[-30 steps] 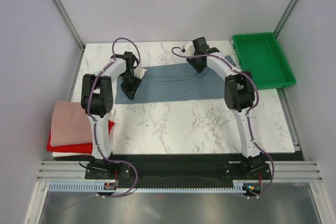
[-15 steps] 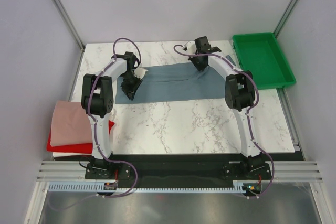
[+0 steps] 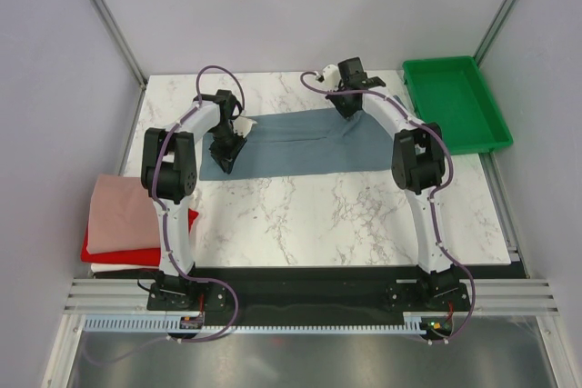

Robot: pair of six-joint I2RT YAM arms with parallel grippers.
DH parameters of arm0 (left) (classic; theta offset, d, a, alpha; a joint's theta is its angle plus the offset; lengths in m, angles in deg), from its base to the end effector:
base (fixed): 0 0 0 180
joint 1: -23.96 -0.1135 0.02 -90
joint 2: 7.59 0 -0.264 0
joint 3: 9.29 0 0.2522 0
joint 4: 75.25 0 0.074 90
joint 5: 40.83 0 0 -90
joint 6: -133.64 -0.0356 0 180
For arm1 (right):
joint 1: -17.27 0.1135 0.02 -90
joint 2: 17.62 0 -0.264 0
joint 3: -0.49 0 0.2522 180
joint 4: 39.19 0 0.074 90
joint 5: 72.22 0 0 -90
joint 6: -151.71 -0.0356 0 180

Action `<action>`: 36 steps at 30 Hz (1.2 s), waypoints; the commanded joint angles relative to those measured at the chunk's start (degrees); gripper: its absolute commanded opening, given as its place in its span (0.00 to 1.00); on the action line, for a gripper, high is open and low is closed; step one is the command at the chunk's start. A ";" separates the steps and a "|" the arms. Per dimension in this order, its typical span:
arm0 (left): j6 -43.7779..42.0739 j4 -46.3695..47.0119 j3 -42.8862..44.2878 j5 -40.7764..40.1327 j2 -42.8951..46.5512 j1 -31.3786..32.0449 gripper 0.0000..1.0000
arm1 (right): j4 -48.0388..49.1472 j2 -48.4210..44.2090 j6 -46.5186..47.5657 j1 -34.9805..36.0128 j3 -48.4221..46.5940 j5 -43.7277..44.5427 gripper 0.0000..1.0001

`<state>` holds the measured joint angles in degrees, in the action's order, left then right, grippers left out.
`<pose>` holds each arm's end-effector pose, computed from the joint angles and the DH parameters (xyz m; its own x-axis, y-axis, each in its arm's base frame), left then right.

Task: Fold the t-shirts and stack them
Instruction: Fold the tshirt

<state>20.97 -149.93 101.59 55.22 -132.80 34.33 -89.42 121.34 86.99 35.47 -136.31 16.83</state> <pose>0.4109 -0.0790 0.1574 -0.8379 0.5430 -0.0566 0.5459 0.8329 -0.0906 0.5109 0.1686 0.1905 -0.5430 -0.6280 -0.5574 -0.6124 0.7504 -0.2487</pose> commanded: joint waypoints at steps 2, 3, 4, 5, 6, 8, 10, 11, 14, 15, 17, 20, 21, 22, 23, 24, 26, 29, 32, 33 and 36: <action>1.23 0.72 -1.76 0.11 -1.00 0.61 0.25 | 0.87 -3.78 0.21 1.40 -1.76 -1.33 0.00; 1.14 0.72 -1.93 0.11 -0.83 0.53 0.25 | 0.87 -3.52 0.21 1.49 -1.85 -1.42 0.00; 1.14 0.81 -2.02 0.02 -0.74 0.61 0.25 | 0.87 -3.26 0.30 1.67 -2.02 -1.68 0.00; 1.23 0.81 -2.20 -0.15 -0.65 0.62 0.25 | 0.87 -3.17 0.39 1.84 -2.29 -2.21 0.00; 1.23 0.81 -2.29 -0.07 -0.65 0.53 0.25 | 0.96 -2.82 0.39 2.02 -2.72 -2.47 0.00; 1.23 0.81 -2.38 -0.33 -0.48 0.53 0.25 | 0.96 -2.29 0.65 2.54 -3.60 -2.56 0.00; 1.32 0.81 -2.38 -0.33 -0.30 0.62 0.25 | 0.96 -1.41 0.91 2.90 -4.74 -2.65 0.00; 1.15 0.81 -2.38 -0.59 -0.30 0.53 0.25 | 0.96 -1.41 1.00 3.16 -5.01 -2.57 0.00; 1.23 0.81 -2.46 -0.86 -0.04 0.62 0.25 | 1.22 -0.88 1.09 3.42 -5.89 -2.48 0.00; 1.23 0.81 -2.64 -0.77 -0.04 0.62 0.25 | 1.31 -0.79 1.09 3.43 -6.07 -2.39 0.00; 1.14 0.81 -2.73 -0.94 0.05 0.62 0.25 | 1.49 -0.70 1.09 3.51 -6.15 -2.39 0.00; 1.14 0.81 -2.73 -1.03 0.05 0.62 0.25 | 1.84 -0.09 1.09 3.60 -6.42 -2.56 0.00; 1.14 0.81 -2.73 -1.03 0.05 0.62 0.25 | 1.75 0.09 1.09 3.51 -6.42 -2.56 0.01; 1.14 0.81 -2.73 -1.12 -0.04 0.70 0.25 | 1.93 0.35 1.00 3.69 -6.68 -2.48 0.02; 1.14 0.90 -2.73 -1.38 0.05 0.70 0.25 | 1.93 0.61 0.83 3.78 -6.94 -2.83 0.03; 1.23 0.81 -2.90 -1.56 0.23 0.62 0.25 | 1.93 0.96 0.65 3.78 -7.47 -3.18 0.06; 2.02 1.77 -3.60 -4.18 1.80 0.62 0.24 | 2.10 0.88 -0.31 4.13 -9.39 -3.01 0.27; 1.32 7.03 -5.36 -7.17 7.41 0.35 0.25 | 3.33 -2.53 -3.12 4.74 -11.34 -0.03 0.30; -2.97 11.34 -6.24 -6.84 15.33 0.35 0.34 | 5.88 -7.88 -4.88 4.57 -9.86 4.00 0.35; -5.42 11.70 -6.33 -6.31 17.69 0.26 0.36 | 7.36 -9.30 -5.58 4.31 -8.63 4.20 0.37; -8.68 11.71 -6.85 -6.39 18.86 0.26 0.36 | 10.70 -14.84 -9.19 2.20 0.50 2.55 0.50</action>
<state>18.24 -142.24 94.44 49.69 -119.27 34.83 -84.48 115.74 82.25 39.53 -140.07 18.47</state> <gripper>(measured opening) 0.361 0.474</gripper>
